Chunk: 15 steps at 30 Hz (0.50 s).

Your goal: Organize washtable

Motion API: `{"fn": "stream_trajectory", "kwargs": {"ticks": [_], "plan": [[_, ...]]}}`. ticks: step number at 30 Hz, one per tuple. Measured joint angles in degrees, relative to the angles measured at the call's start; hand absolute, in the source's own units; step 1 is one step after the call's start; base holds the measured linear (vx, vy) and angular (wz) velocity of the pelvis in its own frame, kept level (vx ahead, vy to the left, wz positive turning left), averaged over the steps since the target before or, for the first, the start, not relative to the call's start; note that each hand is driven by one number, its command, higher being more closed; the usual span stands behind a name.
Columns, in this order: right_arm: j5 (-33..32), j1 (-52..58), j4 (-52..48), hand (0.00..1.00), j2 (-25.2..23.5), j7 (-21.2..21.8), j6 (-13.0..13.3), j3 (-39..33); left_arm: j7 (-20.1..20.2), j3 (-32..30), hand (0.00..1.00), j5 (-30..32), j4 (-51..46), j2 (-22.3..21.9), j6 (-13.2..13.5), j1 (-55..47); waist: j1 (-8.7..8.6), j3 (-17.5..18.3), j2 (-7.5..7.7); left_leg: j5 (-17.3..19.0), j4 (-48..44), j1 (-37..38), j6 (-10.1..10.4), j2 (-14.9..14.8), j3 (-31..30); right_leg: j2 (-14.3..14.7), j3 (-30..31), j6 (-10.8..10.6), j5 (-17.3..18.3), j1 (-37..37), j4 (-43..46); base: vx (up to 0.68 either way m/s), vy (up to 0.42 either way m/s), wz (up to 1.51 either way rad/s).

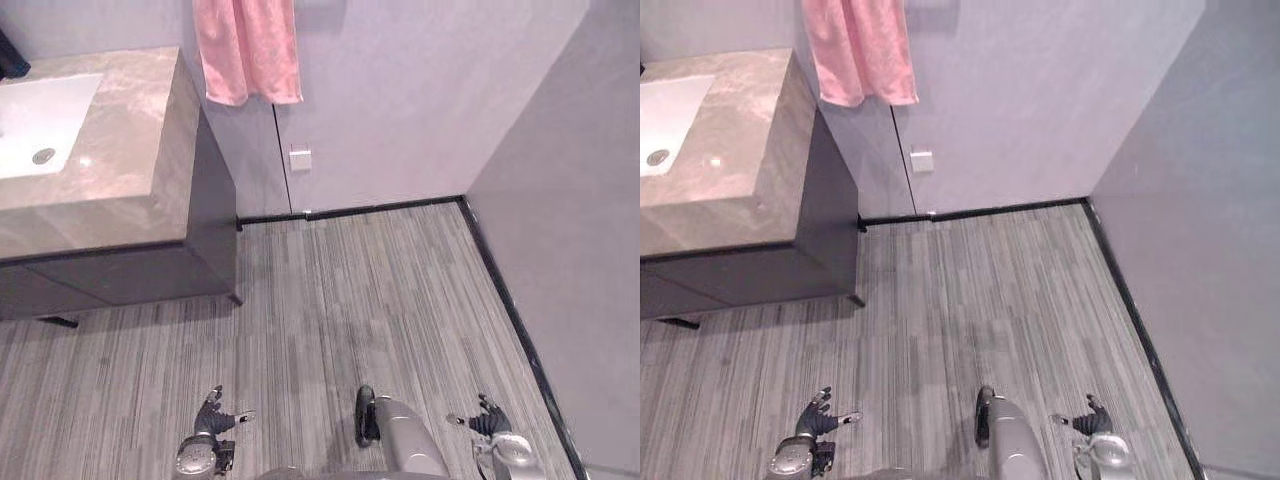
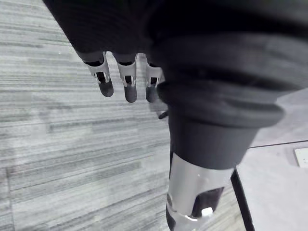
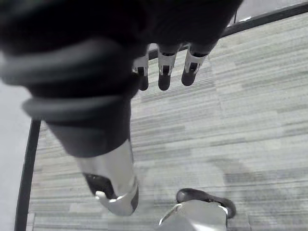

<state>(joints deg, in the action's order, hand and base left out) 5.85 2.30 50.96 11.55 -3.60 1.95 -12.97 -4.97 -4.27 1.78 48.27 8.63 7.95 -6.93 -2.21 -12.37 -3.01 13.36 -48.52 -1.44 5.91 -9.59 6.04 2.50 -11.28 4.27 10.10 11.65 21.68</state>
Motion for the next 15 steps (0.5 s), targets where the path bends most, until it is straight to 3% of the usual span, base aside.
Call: {"fn": "stream_trajectory", "kwargs": {"ticks": [2, 5, 7, 9, 10, 11, 12, 13, 15], "plan": [[-1.5, 0.5, -1.8, 0.0, -1.0, -0.1, 0.2, 0.5, 0.0, 0.0, 0.0, 0.0, -1.2, -1.0, -0.1, -1.1, 0.46, -0.4, 0.68, 0.6, -11.3, -3.7, -1.0, -3.6, 2.8, 1.0, 0.9, 0.9, 0.6, -7.7, -3.7, 0.52, -0.137, -0.19], [-2.9, -0.1, -3.7, 0.0, -2.0, -0.3, 1.4, 0.4, 0.0, 0.1, 0.0, -0.1, -3.5, -1.8, -0.1, -0.7, 2.99, -0.8, 1.82, 2.1, -12.0, -12.5, -3.0, -4.0, 4.5, 0.4, 4.5, 1.0, 1.5, -14.6, -9.2, 0.42, -0.036, -0.38], [-3.1, -0.9, -2.8, 0.0, -2.7, -0.3, 1.4, -0.1, -0.1, -0.1, 0.0, -0.2, -3.7, -1.8, -0.1, -0.5, 3.36, -1.3, 2.22, 2.4, -4.3, -16.9, -3.5, -2.2, 4.7, -0.9, 5.3, 0.2, 2.0, -17.4, -11.3, 0.39, 0.105, -0.27], [-3.1, -0.3, -2.6, 0.0, -3.0, -0.3, 1.4, -0.8, -0.1, 0.1, 0.0, -0.2, -3.8, -2.3, -0.1, -0.4, 3.31, -1.6, 3.1, 0.8, 14.6, -19.0, -1.9, 2.4, 5.1, -3.9, 5.5, -1.9, 3.3, -21.4, -13.9, 0.42, 0.172, -0.09], [-3.1, -0.2, -2.3, 0.0, -2.9, -0.5, 1.4, -0.8, -0.1, 0.1, 0.0, -0.2, -3.9, -2.4, -0.1, -0.6, 3.4, -1.4, 2.77, -0.8, 20.0, -18.9, -1.7, 3.2, 4.9, -4.2, 5.6, -2.8, 4.0, -22.0, -14.5, 0.41, 0.212, -0.29], [-3.0, 0.1, -1.8, 0.0, -2.4, -0.7, 1.4, -0.7, -0.2, 0.1, 0.0, -0.2, -3.7, -2.6, -0.2, -1.0, 3.76, -1.0, 1.57, -9.1, 25.6, -19.2, -4.5, 4.0, 3.8, -4.0, 6.7, -4.7, 5.8, -23.1, -15.0, 0.43, 0.245, -0.31], [-3.0, 0.0, -1.3, 0.0, -2.9, -1.1, 1.3, -0.6, -0.3, 0.0, 0.0, -0.2, -3.4, -2.4, -0.2, -1.1, 4.07, -0.7, 2.01, -9.1, 24.7, -19.0, -6.8, 5.0, 3.8, -4.8, 7.1, -5.5, 6.8, -23.6, -14.7, 0.46, 0.247, -0.09], [-3.0, 0.5, -0.9, 0.0, -3.0, -1.3, 1.3, -0.6, -0.4, 0.1, 0.0, -0.2, -3.3, -2.2, -0.2, -0.3, 3.68, -0.2, 3.21, -6.6, 23.7, -19.5, -7.9, 6.8, 3.8, -6.6, 7.1, -5.6, 7.0, -22.8, -12.8, 0.49, 0.24, 0.17], [-3.0, 0.5, -0.6, 0.0, -3.0, -1.4, 1.2, -0.8, -0.3, 0.1, 0.0, -0.1, -3.2, -2.3, -0.2, 0.5, 3.61, 0.0, 4.18, -2.9, 21.7, -18.4, -9.6, 8.5, 5.0, -8.8, 9.6, -6.4, 7.4, -19.1, -1.6, 0.56, 0.269, 0.12]]}}
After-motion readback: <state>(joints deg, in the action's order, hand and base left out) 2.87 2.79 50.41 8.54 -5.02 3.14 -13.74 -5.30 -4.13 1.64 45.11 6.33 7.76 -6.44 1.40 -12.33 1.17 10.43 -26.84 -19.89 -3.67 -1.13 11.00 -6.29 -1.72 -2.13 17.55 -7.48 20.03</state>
